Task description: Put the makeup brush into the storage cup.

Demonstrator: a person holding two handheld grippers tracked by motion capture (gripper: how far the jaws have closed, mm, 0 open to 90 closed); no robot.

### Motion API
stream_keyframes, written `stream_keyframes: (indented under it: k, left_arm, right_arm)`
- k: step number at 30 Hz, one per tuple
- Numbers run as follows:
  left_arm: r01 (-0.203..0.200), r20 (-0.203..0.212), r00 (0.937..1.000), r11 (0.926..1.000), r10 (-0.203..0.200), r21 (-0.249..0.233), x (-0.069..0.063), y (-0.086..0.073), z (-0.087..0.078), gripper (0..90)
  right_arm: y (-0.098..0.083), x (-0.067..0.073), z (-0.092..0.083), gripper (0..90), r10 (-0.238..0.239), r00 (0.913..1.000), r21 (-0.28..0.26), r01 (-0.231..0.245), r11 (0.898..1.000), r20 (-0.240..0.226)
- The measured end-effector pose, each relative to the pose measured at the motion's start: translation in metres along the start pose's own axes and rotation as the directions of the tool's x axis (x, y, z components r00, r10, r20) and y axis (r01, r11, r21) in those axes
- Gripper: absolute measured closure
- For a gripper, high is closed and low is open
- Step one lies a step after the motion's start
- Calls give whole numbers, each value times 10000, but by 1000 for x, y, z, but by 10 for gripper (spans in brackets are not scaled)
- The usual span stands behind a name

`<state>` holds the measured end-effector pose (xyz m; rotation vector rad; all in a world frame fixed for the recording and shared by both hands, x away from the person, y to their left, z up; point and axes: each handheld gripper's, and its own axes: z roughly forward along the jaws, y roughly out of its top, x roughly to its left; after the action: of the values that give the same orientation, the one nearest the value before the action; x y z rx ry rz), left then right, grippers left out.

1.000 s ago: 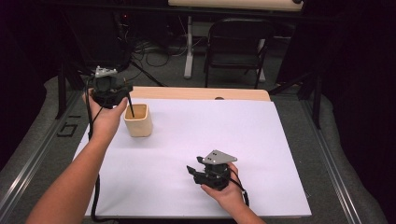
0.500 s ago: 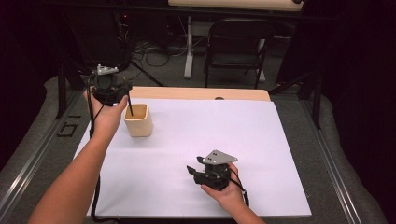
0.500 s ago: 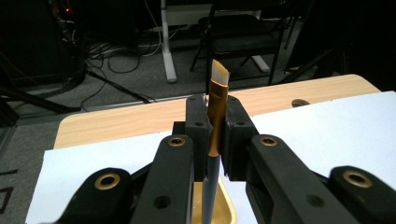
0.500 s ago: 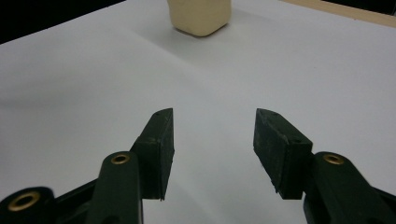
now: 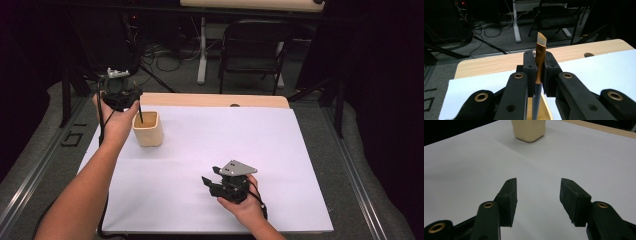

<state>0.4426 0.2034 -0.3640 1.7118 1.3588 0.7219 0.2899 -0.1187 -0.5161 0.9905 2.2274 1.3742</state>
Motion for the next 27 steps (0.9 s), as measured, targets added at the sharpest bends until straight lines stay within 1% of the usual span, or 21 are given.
stream_keyframes:
  k: [9, 15, 17, 24, 27]
  left_arm:
    - [-3, -18, 10000, 9999, 3, 170, 0, -1, 13, 833]
    - [-205, -191, 9996, 9995, 210, 252, -3, -2, 22, 833]
    - [-255, -255, 9993, 9991, 264, 353, -4, -3, 27, 833]
    - [-224, -308, 9992, 9980, 242, 585, -4, -7, 38, 833]
    - [-167, -332, 9993, 9978, 189, 640, -3, -8, 42, 833]
  right_arm:
    - [0, 0, 0, 482, -15, 10000, -15, 15, 10000, 13]
    - [0, 0, -1, 481, 3, 10000, -48, -3, 10000, 5]
    - [0, 0, -2, 482, -1, 10000, -29, 1, 10000, 0]
    - [0, -1, -2, 482, -13, 10000, -42, 13, 10000, -1]
    - [0, -1, -3, 481, -29, 10000, 40, 29, 10000, 17]
